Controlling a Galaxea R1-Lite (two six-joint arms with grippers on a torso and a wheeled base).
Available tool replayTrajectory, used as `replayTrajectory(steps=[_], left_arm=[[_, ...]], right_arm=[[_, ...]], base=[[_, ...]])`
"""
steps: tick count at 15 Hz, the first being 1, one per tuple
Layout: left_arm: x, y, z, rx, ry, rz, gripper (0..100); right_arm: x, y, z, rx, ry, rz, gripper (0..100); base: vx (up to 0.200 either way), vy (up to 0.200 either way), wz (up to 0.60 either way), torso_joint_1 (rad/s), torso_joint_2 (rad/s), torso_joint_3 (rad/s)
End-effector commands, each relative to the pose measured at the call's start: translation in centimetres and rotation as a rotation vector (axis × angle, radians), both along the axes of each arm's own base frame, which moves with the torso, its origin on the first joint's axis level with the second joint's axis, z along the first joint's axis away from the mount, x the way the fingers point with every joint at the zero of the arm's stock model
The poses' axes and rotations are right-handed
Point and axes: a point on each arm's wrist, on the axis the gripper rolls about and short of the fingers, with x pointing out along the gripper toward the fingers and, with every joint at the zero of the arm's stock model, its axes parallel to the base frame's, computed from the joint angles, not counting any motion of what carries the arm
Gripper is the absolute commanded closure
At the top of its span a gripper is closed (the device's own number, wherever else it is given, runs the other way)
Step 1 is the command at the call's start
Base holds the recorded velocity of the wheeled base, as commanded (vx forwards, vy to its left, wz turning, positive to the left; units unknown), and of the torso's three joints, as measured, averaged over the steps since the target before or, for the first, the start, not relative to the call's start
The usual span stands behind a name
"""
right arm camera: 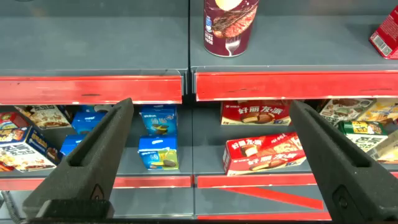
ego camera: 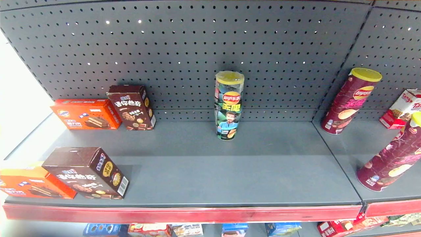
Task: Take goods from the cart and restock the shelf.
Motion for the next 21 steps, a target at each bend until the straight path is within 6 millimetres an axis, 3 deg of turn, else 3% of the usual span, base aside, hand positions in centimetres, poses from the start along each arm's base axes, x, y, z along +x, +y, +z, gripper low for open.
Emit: replayTrajectory(steps=[1,13,21], left_arm=[[0.00,0.00,0.00,0.000,-0.001,-0.001,0],[0.00,0.00,0.00,0.002,-0.001,-0.001,0],[-0.02,-0.02,0.04,0.005,-0.002,-0.008,0]], right_arm=[[0.00,0.00,-0.01,-0.001,0.000,0.000,0],[0.00,0.00,-0.01,-0.001,0.000,-0.002,0],[0.00,-0.01,0.01,0.002,-0.001,-0.005,0]], base=[[0.000,0.000,0.60,0.002,0.00,0.002],[0.000,0.000,0.60,0.001,0.00,0.003],[0.000,0.000,0.00,0.000,0.00,0.000]])
